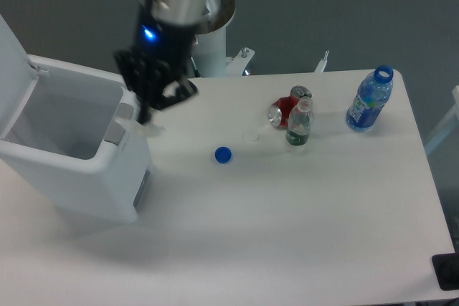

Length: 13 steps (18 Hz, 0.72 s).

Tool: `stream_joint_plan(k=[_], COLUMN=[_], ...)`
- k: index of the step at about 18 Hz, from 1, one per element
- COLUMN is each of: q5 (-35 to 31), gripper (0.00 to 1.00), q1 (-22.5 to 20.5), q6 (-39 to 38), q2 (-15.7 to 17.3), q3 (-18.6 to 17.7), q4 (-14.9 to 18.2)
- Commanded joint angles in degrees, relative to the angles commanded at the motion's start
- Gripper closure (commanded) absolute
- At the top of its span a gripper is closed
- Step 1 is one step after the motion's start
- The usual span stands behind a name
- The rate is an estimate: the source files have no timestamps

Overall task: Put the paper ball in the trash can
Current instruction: 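Carry the paper ball over and down into the white trash can, then open the gripper to drop the paper ball into the can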

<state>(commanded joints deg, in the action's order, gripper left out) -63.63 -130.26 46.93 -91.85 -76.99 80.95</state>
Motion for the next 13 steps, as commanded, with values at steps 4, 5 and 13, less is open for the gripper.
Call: stream_joint_plan(k=[4,5,13], q5=[0.0,0.0,0.18], gripper=[0.95,0.86,0.0], q1=[3.87,4.48,6.07], q6=[0.26,0.44,0.0], q2=[0.0,0.0,0.0], q3=[-2.98,-3.77,-5.19], q4=[-0.96,-1.66,-5.45])
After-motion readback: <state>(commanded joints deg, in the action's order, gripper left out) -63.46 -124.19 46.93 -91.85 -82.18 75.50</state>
